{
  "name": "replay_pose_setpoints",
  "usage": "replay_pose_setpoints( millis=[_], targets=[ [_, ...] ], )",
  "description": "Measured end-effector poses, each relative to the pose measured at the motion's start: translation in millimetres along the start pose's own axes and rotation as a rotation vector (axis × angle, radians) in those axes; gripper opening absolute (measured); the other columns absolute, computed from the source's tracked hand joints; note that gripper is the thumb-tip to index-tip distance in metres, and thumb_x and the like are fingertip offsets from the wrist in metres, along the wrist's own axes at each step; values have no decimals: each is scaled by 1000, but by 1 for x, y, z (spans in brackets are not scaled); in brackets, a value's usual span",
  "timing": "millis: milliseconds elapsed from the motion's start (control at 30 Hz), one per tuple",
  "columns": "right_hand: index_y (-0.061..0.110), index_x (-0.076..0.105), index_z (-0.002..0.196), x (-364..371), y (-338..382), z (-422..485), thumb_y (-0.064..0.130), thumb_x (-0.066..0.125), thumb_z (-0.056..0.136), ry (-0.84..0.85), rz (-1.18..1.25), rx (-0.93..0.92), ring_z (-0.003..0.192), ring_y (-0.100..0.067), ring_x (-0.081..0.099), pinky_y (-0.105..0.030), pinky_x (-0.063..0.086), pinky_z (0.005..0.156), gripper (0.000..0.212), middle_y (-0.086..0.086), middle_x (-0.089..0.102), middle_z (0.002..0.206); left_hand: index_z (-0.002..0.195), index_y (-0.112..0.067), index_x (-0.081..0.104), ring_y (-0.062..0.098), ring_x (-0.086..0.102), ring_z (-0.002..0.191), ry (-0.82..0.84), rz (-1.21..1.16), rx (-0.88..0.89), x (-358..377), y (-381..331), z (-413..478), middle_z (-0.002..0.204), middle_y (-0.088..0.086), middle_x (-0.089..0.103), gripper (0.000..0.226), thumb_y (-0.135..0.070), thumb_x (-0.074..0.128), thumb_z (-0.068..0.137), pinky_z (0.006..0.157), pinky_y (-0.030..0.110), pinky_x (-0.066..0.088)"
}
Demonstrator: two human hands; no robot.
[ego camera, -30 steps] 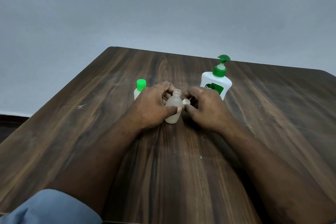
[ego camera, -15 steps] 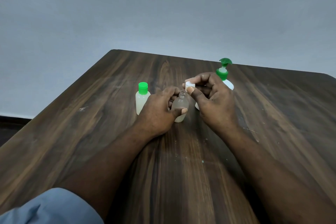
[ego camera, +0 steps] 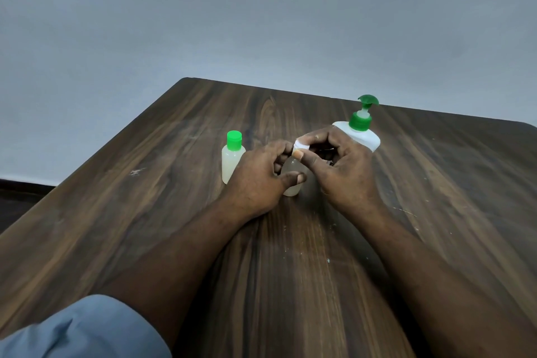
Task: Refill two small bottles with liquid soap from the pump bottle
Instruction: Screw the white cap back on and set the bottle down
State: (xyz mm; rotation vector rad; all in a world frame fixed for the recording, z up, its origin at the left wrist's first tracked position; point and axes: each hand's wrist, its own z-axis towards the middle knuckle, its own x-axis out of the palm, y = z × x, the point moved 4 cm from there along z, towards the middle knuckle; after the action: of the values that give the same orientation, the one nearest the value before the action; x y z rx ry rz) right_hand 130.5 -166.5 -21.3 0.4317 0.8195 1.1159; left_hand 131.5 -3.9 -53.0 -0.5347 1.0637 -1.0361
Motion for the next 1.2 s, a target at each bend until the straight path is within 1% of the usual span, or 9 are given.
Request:
replay_pose_setpoints(
  millis=[167,400,567,633,767,833,933,1033,1200],
  targets=[
    [11,76,106,0,-4,-1,9,77,93,47,35,35,103,-10,74,-27,60,89,13,7,78,110,117,-23,71,-17,59,72,15,14,15,0,-1,0,82,-22,65,33,-18,83,87,65,3,42],
    [12,73,95,0,-2,0,10,85,85,-35,13,37,86,-12,71,-20,56,72,16,4,76,97,115,-24,72,-8,62,76,-10,21,41,3,1,2,85,-14,69,32,-17,84,86,68,7,43],
    [10,71,98,1,-3,0,2,75,90,28,35,19,108,-9,72,-23,57,84,12,7,77,114,118,-21,72,0,68,79,-6,-17,38,5,4,4,92,-9,74,35,-18,85,86,75,19,55],
    [13,73,98,1,-4,0,5,77,90,18,15,28,106,-9,72,-25,59,84,11,9,78,110,118,-21,72,-1,68,81,-8,-13,42,4,3,4,93,-10,74,35,-17,85,86,75,16,53],
    [16,72,95,1,-4,0,13,85,86,-25,21,39,91,-11,71,-16,51,74,16,8,76,101,113,-25,71,-7,64,81,-1,7,50,4,3,3,90,-14,71,31,-19,85,86,70,9,47],
    [15,72,96,1,-3,0,12,84,86,-14,23,42,93,-10,70,-13,49,73,16,8,76,104,113,-23,72,-7,65,78,0,-1,47,5,3,3,88,-13,71,31,-18,85,86,69,9,47],
    [11,71,97,0,-1,-1,2,76,89,33,29,41,105,-2,70,-11,50,76,13,9,77,114,118,-21,72,-1,69,80,0,-9,47,5,4,4,91,-11,74,35,-20,85,86,72,16,53],
    [15,73,99,1,-2,-1,5,76,91,33,16,52,106,-5,71,-20,57,82,13,10,78,110,118,-23,72,2,70,81,-6,-3,37,5,6,5,93,-9,75,35,-22,85,86,76,22,57],
    [19,72,96,0,-7,0,16,85,85,-10,19,71,91,-14,69,-21,53,74,18,7,75,99,109,-26,71,-4,63,70,9,-12,40,5,4,4,83,-11,69,28,-17,85,86,66,11,47]
  ],
)
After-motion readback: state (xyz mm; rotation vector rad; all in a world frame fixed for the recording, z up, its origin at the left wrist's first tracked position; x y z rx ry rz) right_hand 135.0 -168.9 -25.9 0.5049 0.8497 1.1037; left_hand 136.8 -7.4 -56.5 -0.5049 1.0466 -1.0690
